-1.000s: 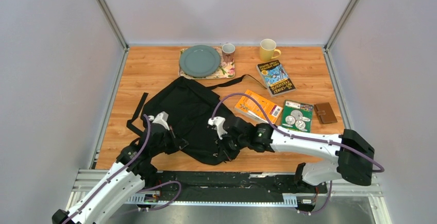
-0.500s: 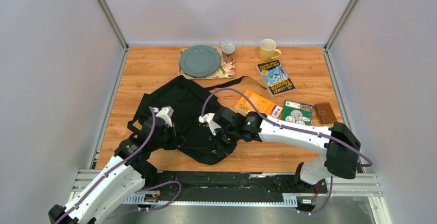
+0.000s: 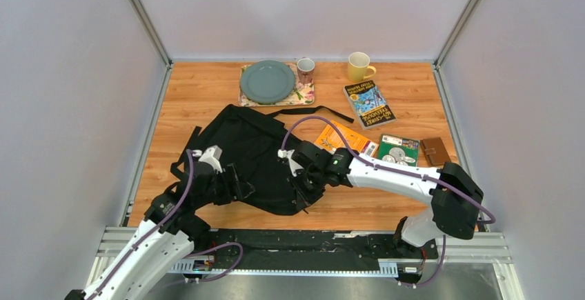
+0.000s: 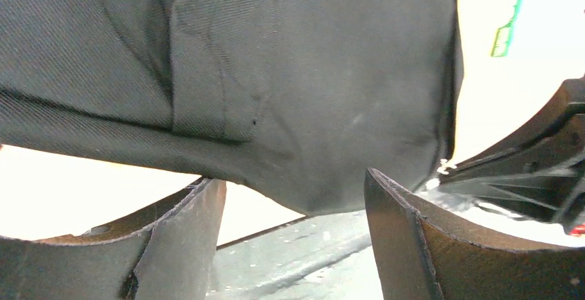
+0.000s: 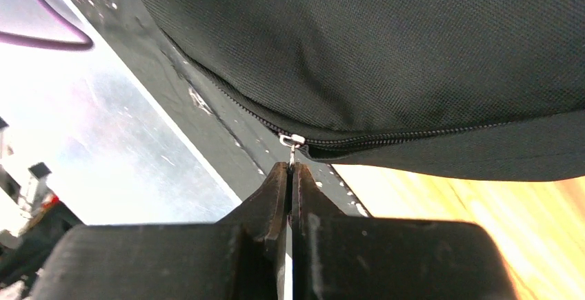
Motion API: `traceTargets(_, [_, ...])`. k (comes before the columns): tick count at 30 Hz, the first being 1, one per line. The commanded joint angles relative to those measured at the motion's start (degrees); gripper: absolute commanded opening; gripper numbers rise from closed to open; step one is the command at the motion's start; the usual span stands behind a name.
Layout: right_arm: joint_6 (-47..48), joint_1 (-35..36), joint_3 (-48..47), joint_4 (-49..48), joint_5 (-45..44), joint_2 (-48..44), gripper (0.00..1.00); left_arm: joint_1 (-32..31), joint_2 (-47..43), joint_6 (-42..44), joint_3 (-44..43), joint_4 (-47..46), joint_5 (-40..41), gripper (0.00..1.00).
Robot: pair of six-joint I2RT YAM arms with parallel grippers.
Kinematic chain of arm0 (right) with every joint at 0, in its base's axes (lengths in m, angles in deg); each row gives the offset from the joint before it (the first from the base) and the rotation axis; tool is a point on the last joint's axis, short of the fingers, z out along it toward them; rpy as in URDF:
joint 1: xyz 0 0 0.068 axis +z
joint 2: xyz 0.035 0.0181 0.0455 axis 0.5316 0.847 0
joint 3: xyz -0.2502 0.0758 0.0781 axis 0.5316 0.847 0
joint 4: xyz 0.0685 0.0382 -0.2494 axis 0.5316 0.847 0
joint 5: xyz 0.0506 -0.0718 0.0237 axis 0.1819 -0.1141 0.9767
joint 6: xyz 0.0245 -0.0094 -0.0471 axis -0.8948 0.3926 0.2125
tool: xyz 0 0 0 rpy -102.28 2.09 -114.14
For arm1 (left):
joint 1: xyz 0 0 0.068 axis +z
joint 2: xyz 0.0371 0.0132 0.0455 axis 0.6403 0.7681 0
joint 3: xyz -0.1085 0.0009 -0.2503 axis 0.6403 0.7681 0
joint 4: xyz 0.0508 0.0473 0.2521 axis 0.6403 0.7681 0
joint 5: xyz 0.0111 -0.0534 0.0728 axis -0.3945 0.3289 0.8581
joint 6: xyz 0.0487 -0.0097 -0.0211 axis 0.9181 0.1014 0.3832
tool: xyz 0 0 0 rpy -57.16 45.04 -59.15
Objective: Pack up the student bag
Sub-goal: Unzip the student bag at the center of the board.
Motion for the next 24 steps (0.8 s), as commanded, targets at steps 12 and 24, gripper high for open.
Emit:
traceTargets(12, [-12.0, 3.8, 1.1, -11.8, -0.2, -3.0, 0.0, 0.3, -13.2, -28.0, 9.0, -5.3, -6.7, 0.81])
traceTargets(24, [-13.7, 10.4, -3.1, -14.9, 0.4, 3.0, 0.0, -4.3, -6.4, -32.5, 12.1, -20.6, -6.8, 0.82])
